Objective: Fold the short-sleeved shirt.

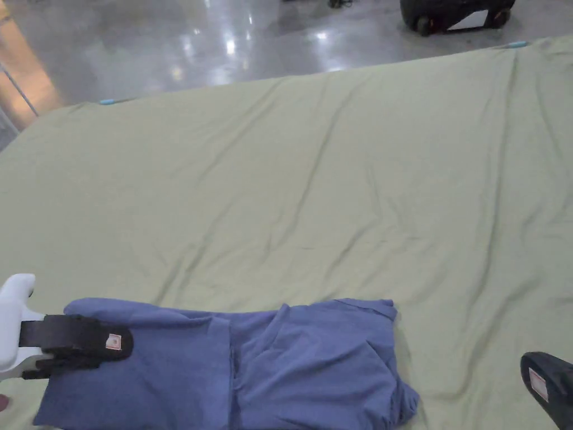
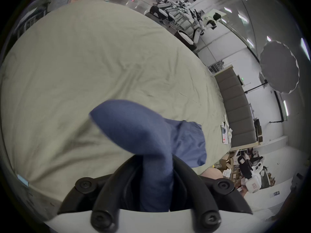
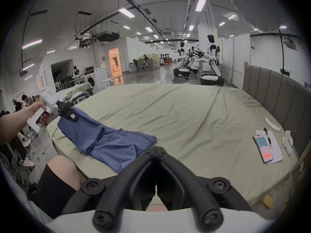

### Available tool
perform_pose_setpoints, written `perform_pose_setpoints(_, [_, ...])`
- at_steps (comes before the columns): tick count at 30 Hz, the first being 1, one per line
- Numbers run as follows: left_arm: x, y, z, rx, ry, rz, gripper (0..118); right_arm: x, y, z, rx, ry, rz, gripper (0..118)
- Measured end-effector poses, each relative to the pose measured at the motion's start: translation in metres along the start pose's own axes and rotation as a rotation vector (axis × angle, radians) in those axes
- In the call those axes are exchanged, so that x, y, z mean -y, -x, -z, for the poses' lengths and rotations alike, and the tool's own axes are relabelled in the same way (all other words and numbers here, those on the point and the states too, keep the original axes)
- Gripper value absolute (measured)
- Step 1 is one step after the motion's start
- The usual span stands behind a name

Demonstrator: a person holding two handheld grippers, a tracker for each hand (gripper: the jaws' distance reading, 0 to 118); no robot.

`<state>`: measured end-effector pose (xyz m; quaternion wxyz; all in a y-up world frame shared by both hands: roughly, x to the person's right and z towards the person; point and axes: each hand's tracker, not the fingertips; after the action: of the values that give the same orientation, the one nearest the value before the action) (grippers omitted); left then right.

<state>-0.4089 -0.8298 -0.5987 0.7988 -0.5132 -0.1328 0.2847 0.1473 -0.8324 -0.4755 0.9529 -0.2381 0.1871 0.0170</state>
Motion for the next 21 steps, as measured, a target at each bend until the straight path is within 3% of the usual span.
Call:
perform_pose_setpoints(5, [-0.003,-0.092,0.022,-0.003,0.043,0.066,9,0.009,-0.018,-0.009,0.002,-0.017,0.032,0])
perform_pose_setpoints(11, [0.012,-0.163,0.103,0.023,0.153,0.165,12,0.018,-0.041,-0.02,0.039,-0.01,0.075,0])
perform_pose_setpoints(13, [0.017,-0.174,0.137,0.042,0.177,0.116,34,0.017,-0.048,-0.026,0.053,-0.004,0.076,0])
perform_pose_setpoints(14, [0.02,-0.178,0.156,0.067,0.187,0.103,52,0.017,-0.051,-0.029,0.058,-0.001,0.072,0])
perform_pose_setpoints(15, [0.024,-0.18,0.172,0.091,0.191,0.093,79,0.017,-0.054,-0.032,0.068,0.002,0.067,0])
perform_pose_setpoints(16, [0.028,-0.187,0.182,0.099,0.198,0.087,94,0.017,-0.057,-0.035,0.077,0.003,0.064,0])
perform_pose_setpoints(21, [0.04,-0.221,0.161,0.276,0.163,0.18,96,0.019,-0.068,-0.047,0.108,-0.002,0.07,0])
